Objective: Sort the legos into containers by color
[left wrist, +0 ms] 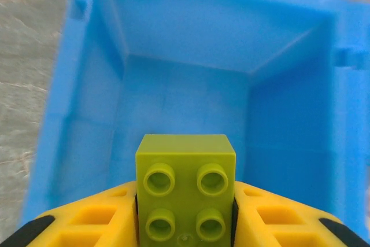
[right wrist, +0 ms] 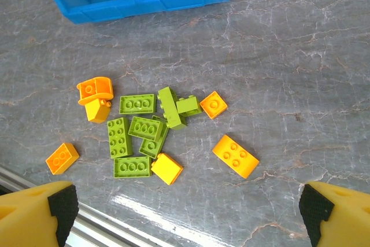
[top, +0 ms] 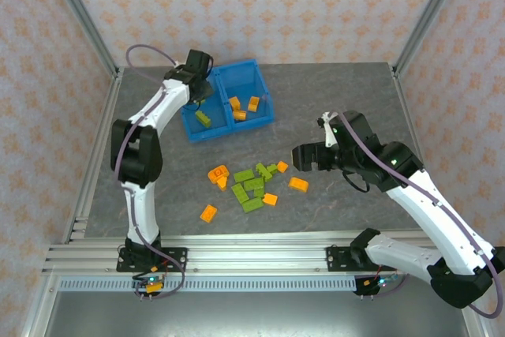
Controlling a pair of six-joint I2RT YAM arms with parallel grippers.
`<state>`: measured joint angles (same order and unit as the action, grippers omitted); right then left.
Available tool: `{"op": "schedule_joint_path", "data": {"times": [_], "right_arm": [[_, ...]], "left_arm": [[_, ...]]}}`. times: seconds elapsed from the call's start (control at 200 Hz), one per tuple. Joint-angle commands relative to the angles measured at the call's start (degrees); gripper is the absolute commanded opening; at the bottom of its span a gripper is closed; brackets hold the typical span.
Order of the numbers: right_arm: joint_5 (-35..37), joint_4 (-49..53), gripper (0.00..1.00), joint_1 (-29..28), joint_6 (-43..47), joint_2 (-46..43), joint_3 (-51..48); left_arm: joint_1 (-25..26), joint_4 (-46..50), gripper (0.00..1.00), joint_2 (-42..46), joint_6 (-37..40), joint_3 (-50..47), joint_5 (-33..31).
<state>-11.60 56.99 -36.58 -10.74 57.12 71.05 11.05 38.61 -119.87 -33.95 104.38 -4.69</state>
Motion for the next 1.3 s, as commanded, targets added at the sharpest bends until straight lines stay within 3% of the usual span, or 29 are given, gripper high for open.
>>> {"op": "schedule_joint_path", "data": {"times": [0.0,0.21,0.33,0.616,0.861,0.991,1.066,1.141,1.296], "right_arm": [[0.78,0.00,0.99,-0.16,-1.02,-1.10,1.72],[1.17,-0.14,0.99,-0.16,-1.14,-1.00,2.08],[1.56,-1.43,0.99,-0.19,-1.27,-0.40,1.89],[11.04,-5.13,0.99,-0.16,-6.34,3.83,-0.77],[11.56,-8.13,0.99,0.45,-17.41,12.42,-3.59],[9.31,-10.90,0.99,0.54,-24.29,17.42,-5.61],[7.94,-11.91,0.99,0.50,-29.95,21.13,-6.18],[5.71,-11.99,0.97,0.62,-34.36,25.93,-5.18],[1.66,-10.34,0.89,0.63,-38.66,36.77,-0.54]], "left_arm": [[-0.83,3.56,0.41,-4.17,-0.13,4.08,2.97],[-0.94,3.27,0.57,-5.25,-0.76,6.74,4.66],[-1.00,3.72,0.59,-3.19,-0.50,6.85,5.38],[-0.55,-2.98,0.61,17.43,2.98,-4.13,10.33],[1.02,-9.45,0.72,36.58,23.61,-16.29,27.21],[4.24,-5.60,0.90,45.29,42.51,-22.27,40.42],[9.32,1.73,0.99,48.10,55.90,-24.64,42.32],[15.42,8.57,1.00,50.19,69.52,-28.35,42.24],[19.54,3.19,1.00,56.78,79.03,-41.97,49.23]]}}
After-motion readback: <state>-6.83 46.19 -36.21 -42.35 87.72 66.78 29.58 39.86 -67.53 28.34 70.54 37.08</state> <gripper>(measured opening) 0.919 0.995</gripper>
